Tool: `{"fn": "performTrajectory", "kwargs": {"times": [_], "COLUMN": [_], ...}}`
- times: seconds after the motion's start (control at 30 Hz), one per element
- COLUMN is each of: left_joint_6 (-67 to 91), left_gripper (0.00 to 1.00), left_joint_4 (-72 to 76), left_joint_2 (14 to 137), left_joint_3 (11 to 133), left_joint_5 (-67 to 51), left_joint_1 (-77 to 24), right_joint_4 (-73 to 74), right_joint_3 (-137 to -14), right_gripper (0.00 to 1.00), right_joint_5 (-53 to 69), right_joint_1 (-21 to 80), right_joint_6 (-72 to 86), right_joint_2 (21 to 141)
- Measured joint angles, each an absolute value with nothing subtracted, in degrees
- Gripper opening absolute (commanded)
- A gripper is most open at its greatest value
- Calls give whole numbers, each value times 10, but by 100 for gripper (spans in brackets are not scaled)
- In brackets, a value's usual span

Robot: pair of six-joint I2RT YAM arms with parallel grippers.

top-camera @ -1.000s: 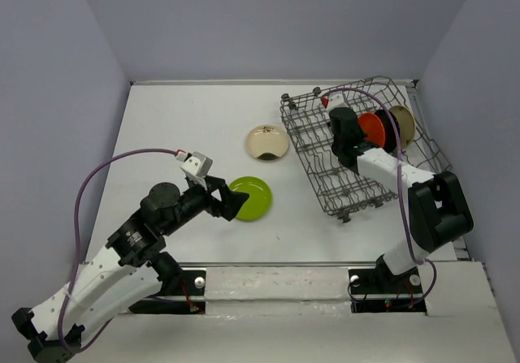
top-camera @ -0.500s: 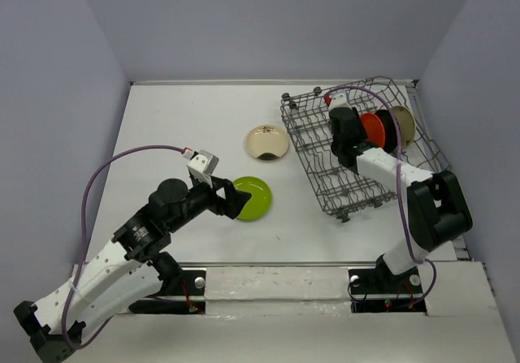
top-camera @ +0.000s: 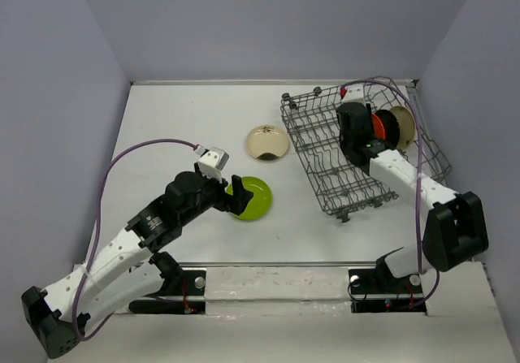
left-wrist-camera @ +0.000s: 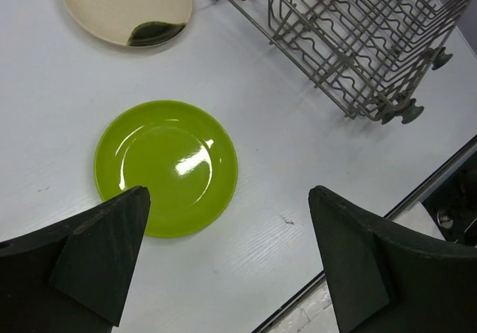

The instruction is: Load the plates into the dish rack

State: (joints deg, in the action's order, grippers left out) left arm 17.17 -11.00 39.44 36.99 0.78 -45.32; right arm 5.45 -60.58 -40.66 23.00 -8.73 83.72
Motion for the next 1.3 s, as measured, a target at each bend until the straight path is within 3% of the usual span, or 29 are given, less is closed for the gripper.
{"fn": "performTrajectory", "kwargs": {"times": [0.13,0.27,0.53,0.7,0.87,1.07,1.3], "left_joint_6": [180,203,278,316,347,357,356], "left_gripper": [99,99,99,96,91,89,71], "left_joint_4": [-110,-107,-20,73,140,155,162], "left_joint_2": [426,453,549,686,850,989,1085], "left_joint_3": [370,370,373,399,453,550,637], "left_joint_5": [12,20,46,8,-31,-58,-72], "left_joint_1": [-437,-421,-404,-313,-223,-205,-206], "right_joint_4": [86,77,-7,-78,-140,-173,-196], "right_joint_3": [-609,-587,-424,-351,-307,-290,-286], "right_gripper": [65,64,62,62,61,60,59], "right_joint_5": [-337,-249,-58,44,62,62,71], "right_joint_1": [230,230,230,230,230,230,230], "right_joint_6": [-3,72,185,230,251,265,278], "right_joint_2": [755,678,568,519,472,475,484]}}
